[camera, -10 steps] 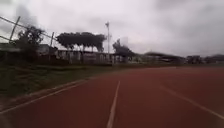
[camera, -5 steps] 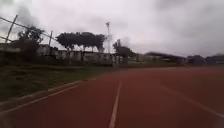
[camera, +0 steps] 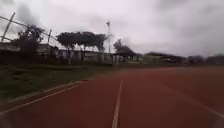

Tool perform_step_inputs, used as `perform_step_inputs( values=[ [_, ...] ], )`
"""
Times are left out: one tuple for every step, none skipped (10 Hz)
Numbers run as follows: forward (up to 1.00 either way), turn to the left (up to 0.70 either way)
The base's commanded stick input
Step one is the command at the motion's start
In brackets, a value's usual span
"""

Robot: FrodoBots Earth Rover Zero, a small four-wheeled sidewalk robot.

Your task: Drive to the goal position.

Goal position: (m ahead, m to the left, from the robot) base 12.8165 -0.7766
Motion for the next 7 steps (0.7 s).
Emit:
perform_step_inputs(
  values=[
    [0.5, 0.0],
    [0.5, 0.0],
    [0.5, 0.0],
    [0.5, 0.0],
    [0.5, 0.0],
    [0.5, 0.0],
    [0.5, 0.0]
  ],
)
